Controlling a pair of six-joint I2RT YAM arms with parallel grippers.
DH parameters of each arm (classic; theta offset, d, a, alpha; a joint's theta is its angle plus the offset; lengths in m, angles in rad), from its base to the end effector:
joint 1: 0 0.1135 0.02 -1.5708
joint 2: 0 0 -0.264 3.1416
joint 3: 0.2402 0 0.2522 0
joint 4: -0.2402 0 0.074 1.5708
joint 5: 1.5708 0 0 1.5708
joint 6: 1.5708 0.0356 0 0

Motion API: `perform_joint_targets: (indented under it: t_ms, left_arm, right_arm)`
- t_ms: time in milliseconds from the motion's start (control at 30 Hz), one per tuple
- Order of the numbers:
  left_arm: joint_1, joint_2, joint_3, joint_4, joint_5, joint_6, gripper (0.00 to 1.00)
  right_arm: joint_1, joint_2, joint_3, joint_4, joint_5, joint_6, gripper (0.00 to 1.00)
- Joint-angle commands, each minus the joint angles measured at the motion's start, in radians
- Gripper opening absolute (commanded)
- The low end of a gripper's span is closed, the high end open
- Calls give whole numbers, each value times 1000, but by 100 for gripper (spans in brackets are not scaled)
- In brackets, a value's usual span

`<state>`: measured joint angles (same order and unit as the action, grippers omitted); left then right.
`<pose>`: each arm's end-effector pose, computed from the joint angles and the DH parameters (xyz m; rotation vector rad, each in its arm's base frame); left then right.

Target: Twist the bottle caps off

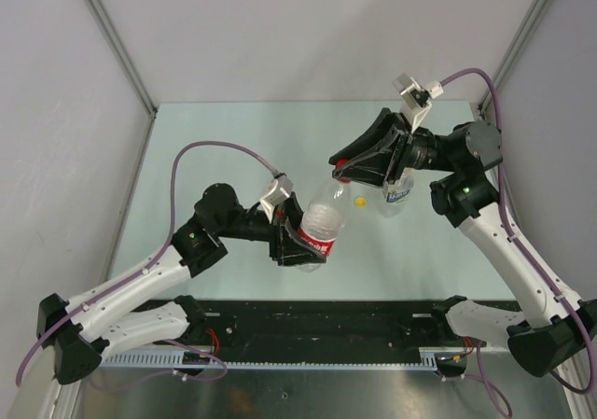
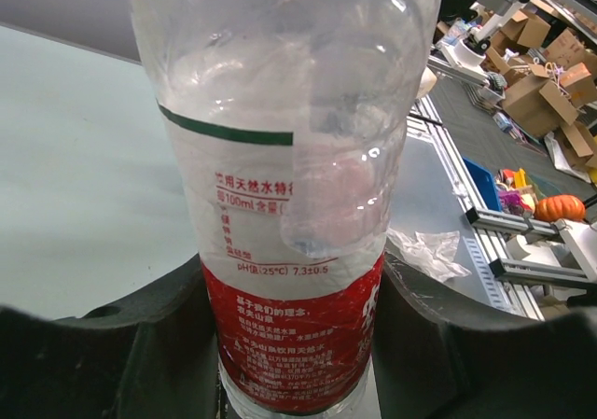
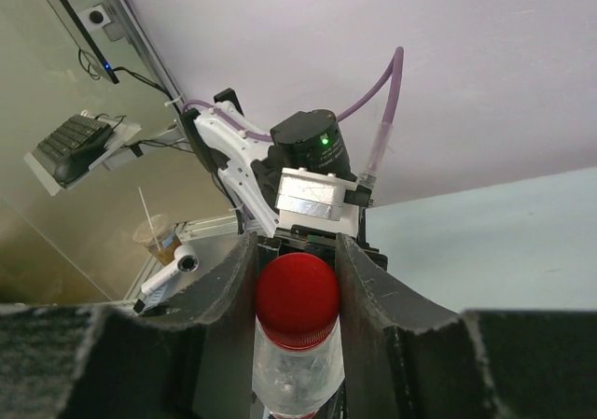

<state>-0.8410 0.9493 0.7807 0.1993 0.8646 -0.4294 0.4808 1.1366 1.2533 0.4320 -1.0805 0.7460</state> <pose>0.1231 -0.1782 0.3492 1.0964 1.4425 -1.6087 0.1829 0.1308 0.4885 -0.9552 1.1658 1.5615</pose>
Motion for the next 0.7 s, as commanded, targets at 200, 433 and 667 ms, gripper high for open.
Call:
perform_joint_targets:
  t_ms: [200,433,667]
  left_arm:
    - [0,-82,-28,106,-119,74,0]
    - [2,-116,-48,20,-232,128,0]
    - [3,-114,-21,-136,-302,204,0]
  right_arm:
    - [-23,-4,21,-102,111,-69,49]
    - [-48,-14,21,-113,150,-65,79]
    - [-59,-19,21,-144,192,-77,95]
